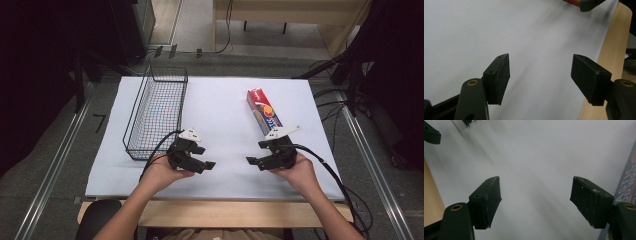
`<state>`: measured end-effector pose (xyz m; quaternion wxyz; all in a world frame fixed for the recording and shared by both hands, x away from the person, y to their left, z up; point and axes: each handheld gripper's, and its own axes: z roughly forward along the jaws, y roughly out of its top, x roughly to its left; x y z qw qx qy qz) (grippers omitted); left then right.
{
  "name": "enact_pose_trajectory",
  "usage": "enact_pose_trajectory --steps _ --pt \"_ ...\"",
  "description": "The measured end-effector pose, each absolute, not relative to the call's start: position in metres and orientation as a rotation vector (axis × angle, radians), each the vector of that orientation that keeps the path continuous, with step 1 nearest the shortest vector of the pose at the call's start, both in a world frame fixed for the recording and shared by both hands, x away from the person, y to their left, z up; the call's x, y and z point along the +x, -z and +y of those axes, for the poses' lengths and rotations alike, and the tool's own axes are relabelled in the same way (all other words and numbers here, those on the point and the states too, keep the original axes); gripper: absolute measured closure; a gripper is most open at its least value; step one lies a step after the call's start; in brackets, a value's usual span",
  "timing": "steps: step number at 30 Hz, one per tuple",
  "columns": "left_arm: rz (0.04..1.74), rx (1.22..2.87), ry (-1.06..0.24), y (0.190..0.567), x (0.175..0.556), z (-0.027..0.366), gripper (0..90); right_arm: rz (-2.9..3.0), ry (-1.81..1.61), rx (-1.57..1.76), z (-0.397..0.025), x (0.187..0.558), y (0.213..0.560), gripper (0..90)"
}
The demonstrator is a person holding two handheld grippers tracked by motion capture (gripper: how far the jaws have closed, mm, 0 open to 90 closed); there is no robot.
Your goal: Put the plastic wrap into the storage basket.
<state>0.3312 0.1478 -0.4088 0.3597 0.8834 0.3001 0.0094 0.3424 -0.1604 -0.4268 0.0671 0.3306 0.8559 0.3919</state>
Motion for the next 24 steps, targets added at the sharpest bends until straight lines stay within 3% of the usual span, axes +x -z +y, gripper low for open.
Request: enact_pose_trajectory --steps 3,6,24 --pt "0.785 2.297 -0.011 0.4087 0.3341 0.1478 40.0 2.579 -1.195 1.020 -0.1634 0.3408 0.4257 25.9" --pt "0.781 2.288 -0.012 0.4085 0.3358 0.1487 40.8 2.583 -1.190 1.028 -0.1655 0.3402 0.4259 27.9" --pt "0.767 2.304 0.012 0.4042 0.3360 0.1458 35.9 2.582 -1.190 1.054 -0.1708 0.3383 0.4242 29.4"
